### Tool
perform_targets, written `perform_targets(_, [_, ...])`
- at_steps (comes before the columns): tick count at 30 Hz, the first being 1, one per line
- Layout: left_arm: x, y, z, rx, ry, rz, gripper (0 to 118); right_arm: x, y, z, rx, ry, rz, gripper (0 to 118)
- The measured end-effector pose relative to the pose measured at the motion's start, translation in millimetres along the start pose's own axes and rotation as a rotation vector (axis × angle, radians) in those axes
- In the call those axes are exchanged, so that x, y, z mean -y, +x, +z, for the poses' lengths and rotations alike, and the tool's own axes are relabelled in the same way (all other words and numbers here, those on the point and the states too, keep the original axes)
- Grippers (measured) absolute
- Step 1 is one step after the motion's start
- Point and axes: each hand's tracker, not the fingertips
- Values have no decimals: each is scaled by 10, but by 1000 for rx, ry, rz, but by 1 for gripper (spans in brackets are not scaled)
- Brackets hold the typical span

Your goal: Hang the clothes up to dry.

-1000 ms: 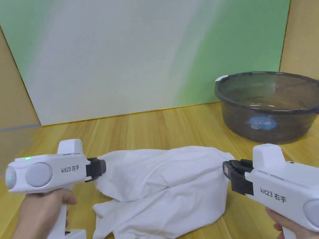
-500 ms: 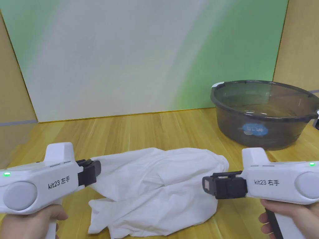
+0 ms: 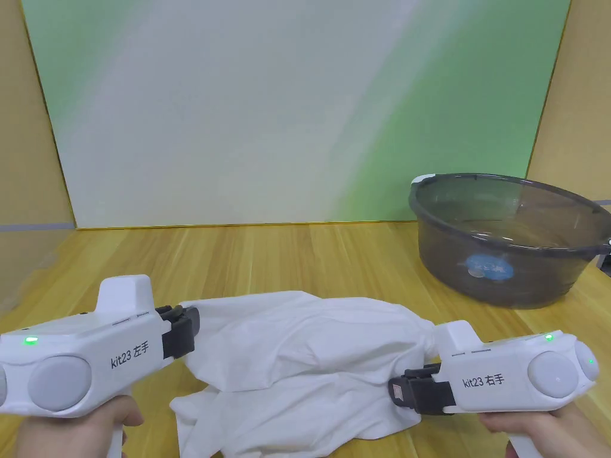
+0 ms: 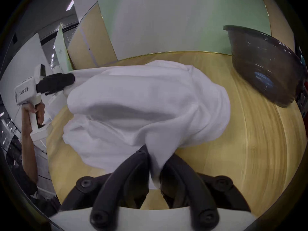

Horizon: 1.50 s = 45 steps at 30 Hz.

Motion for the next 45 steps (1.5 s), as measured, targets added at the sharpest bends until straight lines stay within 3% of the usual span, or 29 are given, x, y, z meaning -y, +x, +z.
perform_targets(2, [27,6,19,-15,16,-18,0,30,53,23,-5,-15,-26,7])
perform_targets(5, [66,-19,55,-12,26,1,0,50,75,160,43,90,-51,5])
perform_targets(9, [85,7,185,-18,150,9,0,-14,18,407,139,236,57,3])
perform_targets(11, [46,32,259,-30,216,48,0,-102,2,550,180,304,68,3])
perform_targets(13, [-17,77,354,-29,278,54,0,-217,-60,645,191,299,66,2])
perform_targets(17, [-183,181,567,-32,395,60,0,-455,-189,868,208,441,111,1])
perform_targets(20, [-394,277,755,-113,540,45,0,-660,-297,1046,224,468,159,1])
perform_targets(22, [-634,304,892,-110,566,35,0,-870,-406,1249,241,529,223,1])
perform_targets(23, [-762,317,951,-111,566,34,0,-932,-440,1337,245,531,198,1])
perform_targets(25, [-1023,359,1115,-90,635,12,0,-1136,-540,1617,252,633,247,1])
perform_targets(26, [-1153,402,1190,-98,657,-3,0,-1205,-604,1719,246,610,185,1])
perform_targets(27, [-1297,448,1279,-143,663,-32,0,-1322,-711,1918,280,721,268,1])
perform_targets(28, [-1428,495,1382,-159,696,-34,0,-1367,-781,2065,298,745,225,1])
perform_targets(29, [-1533,538,1470,-172,725,-46,0,-1447,-872,2244,316,828,292,1])
perform_targets(32, [-1841,747,1741,-256,818,-171,0,-1679,-1140,2692,306,913,317,1])
perform_targets(33, [-1953,779,1837,-249,840,-169,0,-1805,-1262,2871,348,956,384,1])
perform_targets(34, [-2074,803,1934,-237,835,-148,0,-1895,-1335,2986,357,940,371,1])
perform_targets(35, [-2189,824,2023,-219,846,-123,0,-1981,-1430,3143,380,996,416,1])
perform_targets(38, [-2469,908,2266,-211,878,-103,0,-2185,-1596,3533,360,1073,378,1])
perform_targets(40, [-2603,1015,2400,-282,926,-205,0,-2270,-1752,3756,451,1122,382,1])
perform_targets(45, [-2684,1077,2726,-305,1023,-196,0,-2324,-1983,4099,446,1161,428,1])
